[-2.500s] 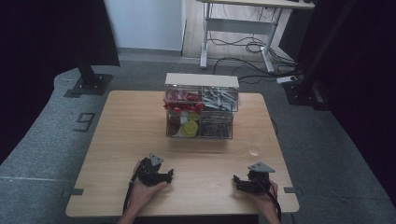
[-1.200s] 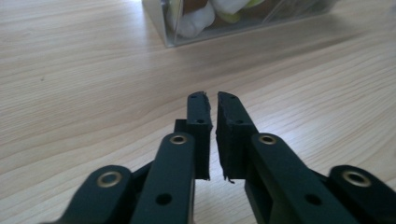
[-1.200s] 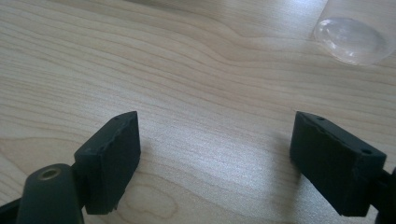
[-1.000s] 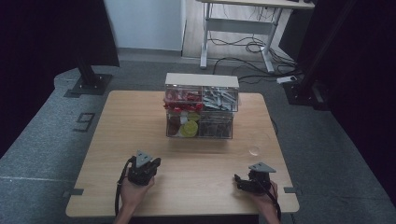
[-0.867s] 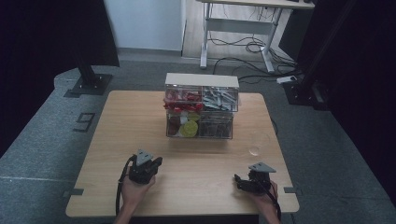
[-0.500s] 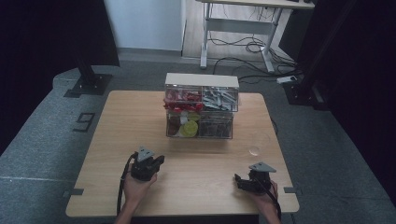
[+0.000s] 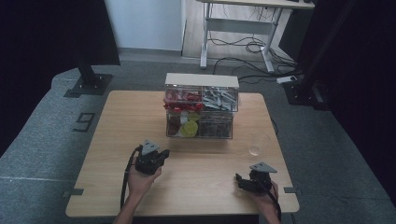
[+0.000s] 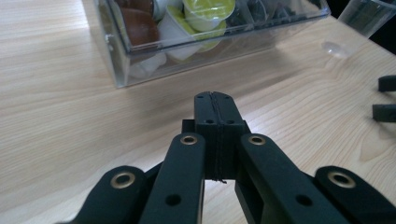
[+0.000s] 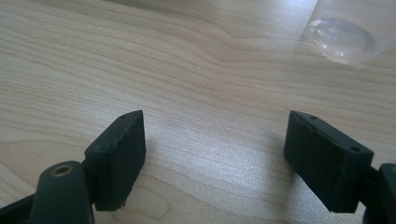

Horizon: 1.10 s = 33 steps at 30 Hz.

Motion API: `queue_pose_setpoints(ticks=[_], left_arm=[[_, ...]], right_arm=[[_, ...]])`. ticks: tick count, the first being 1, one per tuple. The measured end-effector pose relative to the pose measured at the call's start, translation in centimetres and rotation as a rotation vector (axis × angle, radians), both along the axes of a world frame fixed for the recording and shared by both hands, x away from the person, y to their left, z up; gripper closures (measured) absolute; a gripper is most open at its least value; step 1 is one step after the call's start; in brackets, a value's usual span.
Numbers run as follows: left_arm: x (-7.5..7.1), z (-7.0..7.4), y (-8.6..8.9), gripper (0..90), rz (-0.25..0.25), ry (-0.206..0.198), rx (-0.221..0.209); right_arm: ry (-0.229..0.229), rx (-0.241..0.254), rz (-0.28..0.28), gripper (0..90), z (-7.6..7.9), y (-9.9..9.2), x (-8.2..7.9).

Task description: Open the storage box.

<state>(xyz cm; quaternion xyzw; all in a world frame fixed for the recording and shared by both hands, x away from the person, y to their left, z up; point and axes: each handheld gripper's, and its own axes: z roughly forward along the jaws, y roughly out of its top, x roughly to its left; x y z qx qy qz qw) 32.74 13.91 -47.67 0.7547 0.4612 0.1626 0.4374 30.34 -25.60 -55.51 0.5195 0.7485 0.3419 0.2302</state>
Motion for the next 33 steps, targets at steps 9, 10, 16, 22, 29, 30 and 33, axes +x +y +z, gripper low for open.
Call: queue_pose_setpoints(ticks=[9, 10, 16, 22, 29, 30, 33], left_arm=[[2.0, -1.1, -0.4, 90.0, -0.003, 0.052, -0.028], [2.0, -1.1, -0.4, 90.0, -0.003, 0.052, -0.028], [2.8, -0.7, -1.5, 90.0, -0.033, 0.066, -0.031], [3.9, -0.9, -2.5, 90.0, -0.044, 0.085, -0.020], [5.0, -1.3, -3.1, 90.0, -0.038, 0.103, -0.010], [5.4, -1.5, -3.3, 90.0, -0.032, 0.109, -0.006], [6.1, -2.0, -3.5, 90.0, -0.024, 0.115, 0.006]], right_arm=[[0.000, 0.001, -0.004, 21.4, 0.0, 0.0, -0.1], [0.000, 0.001, -0.005, 21.4, 0.0, 0.0, -0.1], [0.000, 0.001, -0.006, 21.5, 0.0, 0.0, -0.2], [-0.001, -0.001, -0.010, 21.9, 0.0, 0.0, -0.2], [0.000, 0.001, -0.009, 21.9, 0.0, 0.0, -0.2], [0.000, 0.001, -0.010, 21.9, 0.0, 0.0, -0.2], [0.000, 0.001, -0.009, 21.9, 0.0, 0.0, -0.2]])
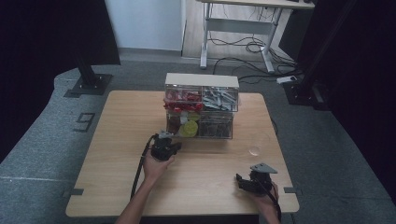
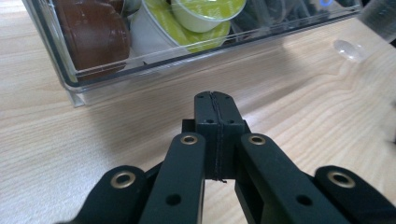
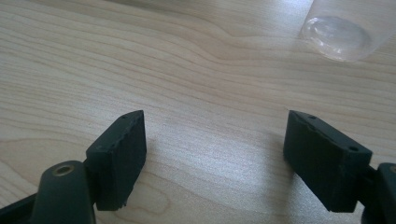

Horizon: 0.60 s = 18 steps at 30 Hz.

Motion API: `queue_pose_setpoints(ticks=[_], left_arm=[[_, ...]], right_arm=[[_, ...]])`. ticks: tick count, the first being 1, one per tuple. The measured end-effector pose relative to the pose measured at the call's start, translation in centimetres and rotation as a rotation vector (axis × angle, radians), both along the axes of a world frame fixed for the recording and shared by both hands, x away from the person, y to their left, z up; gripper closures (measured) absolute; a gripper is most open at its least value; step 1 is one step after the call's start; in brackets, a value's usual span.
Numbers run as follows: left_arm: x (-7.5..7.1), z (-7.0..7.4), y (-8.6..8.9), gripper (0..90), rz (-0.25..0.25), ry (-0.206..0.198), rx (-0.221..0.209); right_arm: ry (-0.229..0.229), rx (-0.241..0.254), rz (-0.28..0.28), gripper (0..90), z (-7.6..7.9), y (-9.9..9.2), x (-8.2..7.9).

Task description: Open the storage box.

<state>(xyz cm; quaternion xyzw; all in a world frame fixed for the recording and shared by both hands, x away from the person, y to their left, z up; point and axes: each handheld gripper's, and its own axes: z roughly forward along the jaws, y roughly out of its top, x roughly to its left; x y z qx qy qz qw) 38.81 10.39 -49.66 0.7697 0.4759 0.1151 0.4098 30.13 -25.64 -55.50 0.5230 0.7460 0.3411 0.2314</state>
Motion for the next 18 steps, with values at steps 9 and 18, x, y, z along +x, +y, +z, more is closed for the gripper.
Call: queue_pose_setpoints(ticks=[9, 18], left_arm=[[1.0, -0.4, -0.2, 90.0, 0.027, -0.013, 0.028], [1.8, -0.1, 0.1, 90.0, 0.048, -0.004, 0.028]], right_arm=[[0.000, 0.000, 0.000, 21.9, 0.0, 0.0, 0.0], [0.000, 0.000, 0.000, 22.0, 0.0, 0.0, 0.0]])
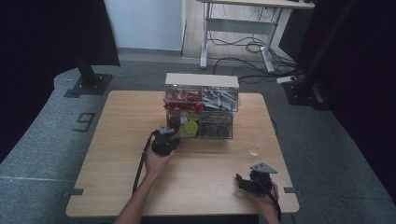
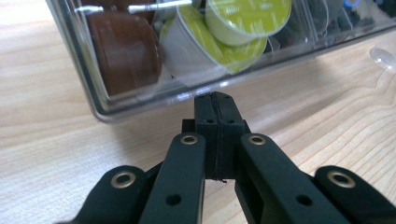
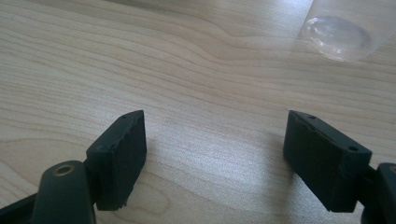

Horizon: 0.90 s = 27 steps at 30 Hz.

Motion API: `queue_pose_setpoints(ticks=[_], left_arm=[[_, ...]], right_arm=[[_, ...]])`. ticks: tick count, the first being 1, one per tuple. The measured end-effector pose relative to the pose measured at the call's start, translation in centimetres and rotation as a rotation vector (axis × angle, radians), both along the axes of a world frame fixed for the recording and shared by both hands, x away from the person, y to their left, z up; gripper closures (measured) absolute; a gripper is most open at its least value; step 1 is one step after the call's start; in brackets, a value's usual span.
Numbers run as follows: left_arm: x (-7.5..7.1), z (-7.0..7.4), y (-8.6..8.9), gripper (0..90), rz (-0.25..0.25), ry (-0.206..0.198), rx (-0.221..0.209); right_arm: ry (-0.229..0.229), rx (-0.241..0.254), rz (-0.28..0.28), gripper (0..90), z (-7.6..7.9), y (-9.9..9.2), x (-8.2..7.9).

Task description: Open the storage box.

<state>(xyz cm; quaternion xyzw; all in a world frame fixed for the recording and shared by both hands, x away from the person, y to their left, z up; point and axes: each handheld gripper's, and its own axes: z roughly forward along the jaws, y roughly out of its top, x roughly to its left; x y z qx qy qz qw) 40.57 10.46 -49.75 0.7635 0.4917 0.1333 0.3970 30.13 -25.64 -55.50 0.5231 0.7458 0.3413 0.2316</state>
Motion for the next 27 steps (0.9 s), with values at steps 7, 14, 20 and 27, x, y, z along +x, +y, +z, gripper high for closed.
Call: queue_pose_setpoints(ticks=[7, 14, 20, 27], left_arm=[[0.1, 0.0, -0.2, 90.0, 0.000, 0.001, 0.014], [-0.1, 0.4, -0.2, 90.0, -0.013, 0.005, 0.018], [-0.4, 0.9, 0.0, 90.0, -0.016, -0.011, 0.008], [-0.3, 2.0, -0.1, 90.0, -0.015, -0.041, -0.002]], right_arm=[[0.000, -0.001, 0.000, 22.0, 0.0, 0.0, 0.0], [0.000, 0.000, -0.001, 22.0, 0.0, 0.0, 0.0], [0.000, 0.000, -0.001, 22.0, 0.0, 0.0, 0.0], [0.000, 0.000, -0.002, 22.1, 0.0, 0.0, 0.0]])
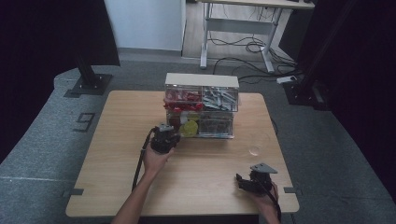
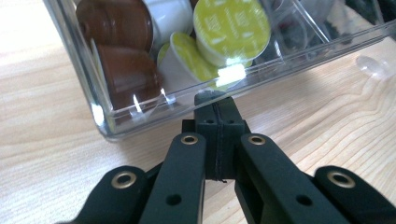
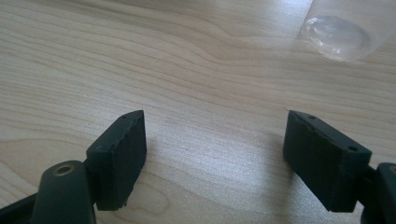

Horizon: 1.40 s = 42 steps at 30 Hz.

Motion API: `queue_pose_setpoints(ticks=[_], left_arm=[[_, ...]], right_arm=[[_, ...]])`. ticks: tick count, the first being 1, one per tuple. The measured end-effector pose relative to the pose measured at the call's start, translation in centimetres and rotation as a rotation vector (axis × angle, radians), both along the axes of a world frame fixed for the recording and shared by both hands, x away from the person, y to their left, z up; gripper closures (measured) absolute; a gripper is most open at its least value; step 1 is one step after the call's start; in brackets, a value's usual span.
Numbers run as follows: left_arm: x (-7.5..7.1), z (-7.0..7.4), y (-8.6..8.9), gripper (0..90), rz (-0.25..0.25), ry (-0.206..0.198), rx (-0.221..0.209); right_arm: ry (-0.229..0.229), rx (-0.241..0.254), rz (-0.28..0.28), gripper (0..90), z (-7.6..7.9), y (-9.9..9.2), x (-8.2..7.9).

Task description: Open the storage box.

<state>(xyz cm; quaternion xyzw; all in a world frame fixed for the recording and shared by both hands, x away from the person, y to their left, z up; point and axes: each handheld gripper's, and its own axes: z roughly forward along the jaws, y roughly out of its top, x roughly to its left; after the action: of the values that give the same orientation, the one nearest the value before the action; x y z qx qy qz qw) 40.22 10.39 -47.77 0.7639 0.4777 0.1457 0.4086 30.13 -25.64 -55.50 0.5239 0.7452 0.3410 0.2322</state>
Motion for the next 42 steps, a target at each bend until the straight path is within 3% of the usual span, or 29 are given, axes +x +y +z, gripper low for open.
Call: queue_pose_setpoints(ticks=[12, 17, 31, 42], left_arm=[[0.1, 1.7, 0.4, 90.0, -0.002, -0.017, -0.008], [0.3, 2.4, 0.6, 90.0, -0.001, -0.020, -0.030], [0.8, 4.1, 0.7, 90.0, 0.007, -0.044, -0.009], [1.6, 5.2, 0.9, 90.0, 0.022, -0.056, -0.024]], right_arm=[[-0.001, -0.001, -0.001, 22.1, 0.0, 0.0, 0.0], [-0.001, -0.001, -0.001, 22.1, 0.0, 0.0, 0.0], [0.000, 0.000, -0.003, 22.1, 0.0, 0.0, 0.0], [0.000, 0.000, -0.003, 22.1, 0.0, 0.0, 0.0]])
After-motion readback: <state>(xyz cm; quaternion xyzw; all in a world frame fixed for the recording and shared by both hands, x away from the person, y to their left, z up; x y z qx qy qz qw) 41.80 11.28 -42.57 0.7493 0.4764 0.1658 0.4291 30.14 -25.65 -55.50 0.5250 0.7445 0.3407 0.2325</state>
